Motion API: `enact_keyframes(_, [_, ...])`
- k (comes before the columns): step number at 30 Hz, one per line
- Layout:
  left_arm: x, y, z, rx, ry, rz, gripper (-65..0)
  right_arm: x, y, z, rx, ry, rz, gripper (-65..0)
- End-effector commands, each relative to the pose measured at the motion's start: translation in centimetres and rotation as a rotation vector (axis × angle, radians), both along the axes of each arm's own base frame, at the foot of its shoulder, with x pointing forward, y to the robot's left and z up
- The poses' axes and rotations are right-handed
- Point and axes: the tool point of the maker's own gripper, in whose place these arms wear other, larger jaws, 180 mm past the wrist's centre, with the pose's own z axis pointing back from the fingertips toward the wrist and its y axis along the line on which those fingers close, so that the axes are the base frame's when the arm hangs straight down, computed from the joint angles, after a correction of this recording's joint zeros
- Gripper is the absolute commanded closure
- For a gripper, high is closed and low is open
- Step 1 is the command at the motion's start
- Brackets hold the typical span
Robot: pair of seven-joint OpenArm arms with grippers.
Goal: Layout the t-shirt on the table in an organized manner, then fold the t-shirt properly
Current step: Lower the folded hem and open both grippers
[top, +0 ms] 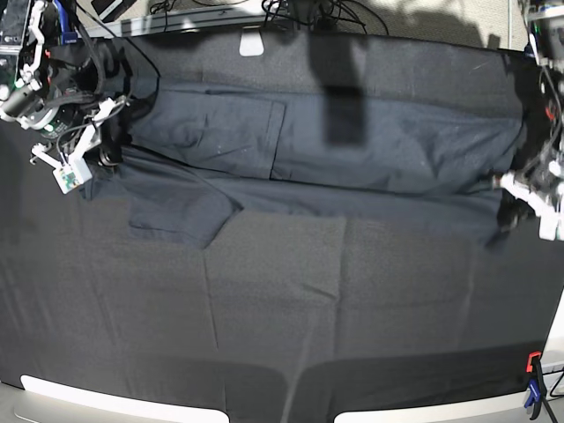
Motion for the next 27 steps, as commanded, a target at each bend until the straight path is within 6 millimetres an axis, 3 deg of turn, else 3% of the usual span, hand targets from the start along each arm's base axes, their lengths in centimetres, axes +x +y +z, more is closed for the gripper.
enact_keyframes(1, [0.8, 0.8, 2.5, 0.015, -0.075, 0.002, 0.0, 0.9, -0.3, 1.4, -0.011, -0.05, 0.011, 0.0])
enact_keyframes(11, [-1.1, 0.7, 0.9, 0.109, -0.005, -0.037, -0.8, -0.4, -1.1, 0.1, -0.056, 0.049, -0.002, 0.0])
enact_keyframes(12, [-1.1, 0.7, 0.9, 0.11, -0.004, -0.037, -9.3, -0.6, -1.2, -0.1, -0.063, 0.067, -0.004, -0.5])
enact_keyframes(14, [-1.1, 0.7, 0.9, 0.107, -0.007, -0.037, -25.7, -1.0, -1.3, -0.4, -0.067, 0.1, -0.008, -12.4])
enact_keyframes(15, [-1.1, 0.7, 1.1, 0.109, -0.009, -0.039, -30.2, -1.1, -1.2, -0.5, -0.058, 0.111, -0.008, -19.4])
enact_keyframes(17, [-1.0, 0.5, 1.2, 0.121, 0.001, -0.048, -31.1, -1.0, -0.9, -0.3, -0.037, 0.104, -0.005, -29.9])
enact_keyframes(18, [-1.0, 0.4, 1.4, 0.129, 0.009, -0.056, -31.1, -0.9, -0.7, -0.2, -0.025, 0.099, -0.003, -32.1])
enact_keyframes(23, [-0.1, -0.7, 4.1, 0.18, -0.036, -0.089, -31.1, 0.9, 0.8, 1.6, 0.077, 0.049, 0.011, -32.4])
enact_keyframes(27, [0.8, -1.2, 6.8, 0.207, -0.108, -0.077, -31.1, 4.1, 1.8, 4.6, 0.155, -0.057, 0.019, -32.4])
